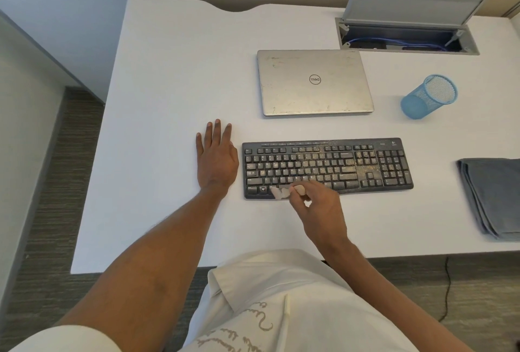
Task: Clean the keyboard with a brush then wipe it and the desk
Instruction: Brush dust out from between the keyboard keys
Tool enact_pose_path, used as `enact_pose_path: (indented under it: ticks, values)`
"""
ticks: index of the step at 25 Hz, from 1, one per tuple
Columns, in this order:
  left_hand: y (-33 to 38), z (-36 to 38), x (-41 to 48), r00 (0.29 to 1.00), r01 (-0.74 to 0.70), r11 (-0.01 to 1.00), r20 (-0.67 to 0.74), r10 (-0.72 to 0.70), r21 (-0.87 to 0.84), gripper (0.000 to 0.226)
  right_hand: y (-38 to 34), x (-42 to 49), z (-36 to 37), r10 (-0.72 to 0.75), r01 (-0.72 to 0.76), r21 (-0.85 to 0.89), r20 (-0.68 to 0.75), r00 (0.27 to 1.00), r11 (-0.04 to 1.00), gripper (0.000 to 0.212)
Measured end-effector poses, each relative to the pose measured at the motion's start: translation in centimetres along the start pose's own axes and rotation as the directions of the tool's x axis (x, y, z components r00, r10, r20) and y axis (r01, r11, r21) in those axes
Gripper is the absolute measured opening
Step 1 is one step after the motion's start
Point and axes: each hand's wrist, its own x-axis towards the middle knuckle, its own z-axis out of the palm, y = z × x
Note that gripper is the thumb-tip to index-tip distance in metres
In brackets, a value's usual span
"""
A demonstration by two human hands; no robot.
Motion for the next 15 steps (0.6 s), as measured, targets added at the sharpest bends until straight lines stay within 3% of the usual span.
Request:
enact_pose_path:
  ticks: [4,7,10,15]
  values:
    - [0.1,0.0,0.0,1.0,0.005,1.0,0.008,-0.005,0.005,0.058,0.9,-0.4,-1.8,0.126,-0.134,-0.063,-0.118,0.985,0.989,0.032]
    - [0.0,0.1,0.1,1.0,0.0,1.0,0.007,0.0,0.005,0.059,0.3,-0.5,-2.6,0.163,-0.174,-0.038,-0.198,0.966,0.984,0.018]
    - [-0.1,0.0,0.1,1.0,-0.004,1.0,0.003,0.004,-0.005,0.058,-1.1,-0.1,-1.8,0.161,-0.151,0.085,-0.125,0.979,0.985,0.01]
    - [0.1,-0.2,-0.1,1.0,-0.005,1.0,0.001,0.005,-0.015,0.057,0.0,0.1,-1.3,0.219,-0.212,0.11,-0.056,0.974,0.971,0.013]
